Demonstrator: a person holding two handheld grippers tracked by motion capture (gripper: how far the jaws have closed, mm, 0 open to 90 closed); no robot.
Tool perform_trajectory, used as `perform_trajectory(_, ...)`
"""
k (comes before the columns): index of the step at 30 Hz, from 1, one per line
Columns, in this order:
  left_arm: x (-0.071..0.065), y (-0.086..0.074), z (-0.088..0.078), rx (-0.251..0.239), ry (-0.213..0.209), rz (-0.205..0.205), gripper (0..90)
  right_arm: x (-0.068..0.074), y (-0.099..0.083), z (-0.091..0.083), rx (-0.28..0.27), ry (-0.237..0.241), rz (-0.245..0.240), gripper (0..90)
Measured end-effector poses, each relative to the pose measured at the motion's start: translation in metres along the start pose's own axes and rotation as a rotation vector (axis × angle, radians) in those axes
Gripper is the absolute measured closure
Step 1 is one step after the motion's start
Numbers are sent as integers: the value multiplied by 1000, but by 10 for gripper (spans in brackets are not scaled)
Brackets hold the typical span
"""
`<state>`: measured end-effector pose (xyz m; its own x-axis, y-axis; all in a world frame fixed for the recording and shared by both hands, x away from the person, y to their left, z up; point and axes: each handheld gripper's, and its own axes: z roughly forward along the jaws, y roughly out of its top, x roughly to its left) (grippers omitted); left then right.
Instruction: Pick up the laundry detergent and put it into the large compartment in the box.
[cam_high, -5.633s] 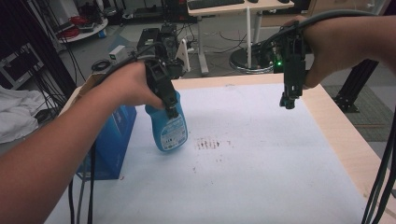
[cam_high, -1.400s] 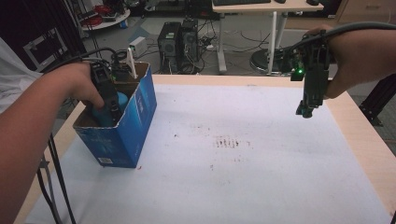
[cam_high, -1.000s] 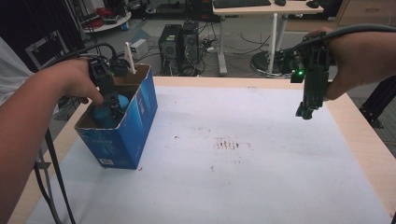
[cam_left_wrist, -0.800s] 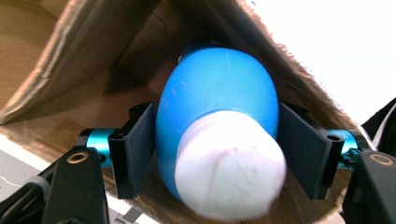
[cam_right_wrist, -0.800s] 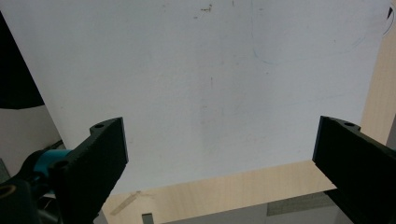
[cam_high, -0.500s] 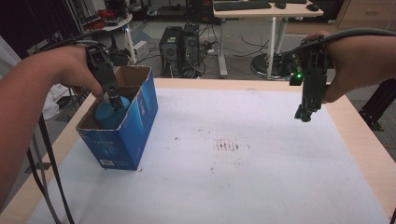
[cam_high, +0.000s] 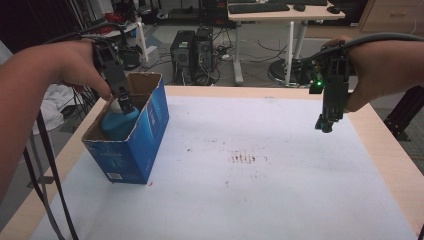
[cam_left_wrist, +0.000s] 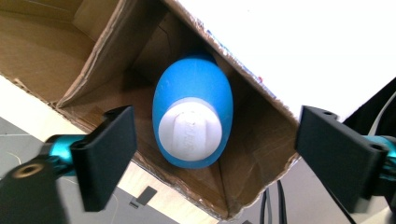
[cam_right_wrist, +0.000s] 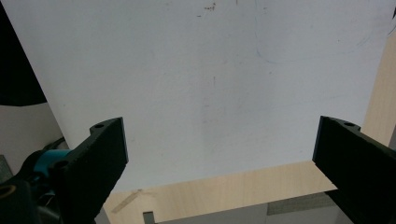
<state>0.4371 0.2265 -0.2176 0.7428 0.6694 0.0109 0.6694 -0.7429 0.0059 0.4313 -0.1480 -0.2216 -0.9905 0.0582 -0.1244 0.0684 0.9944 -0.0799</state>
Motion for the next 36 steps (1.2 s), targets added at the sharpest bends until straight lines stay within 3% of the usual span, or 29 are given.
perform_trajectory(6, -10, 7, -8, -3, 13, 32, 69, 1, 0, 0, -4, 3, 2, 22)
perform_trajectory(20, -47, 33, -16, -23, 26, 197, 16, 4, -5, -4, -8, -5, 7, 22)
perform_trajectory(32, -75, 59, -7, -9, -11, 356, 16, 7, -4, -4, -7, -2, -1, 22)
perform_trajectory(35, -79, 62, -6, -10, -23, 372, 16, 6, -4, -5, -18, 0, -1, 22)
perform_trajectory(36, -83, 68, -5, -14, -37, 400, 16, 3, -5, -6, -20, -1, -1, 22)
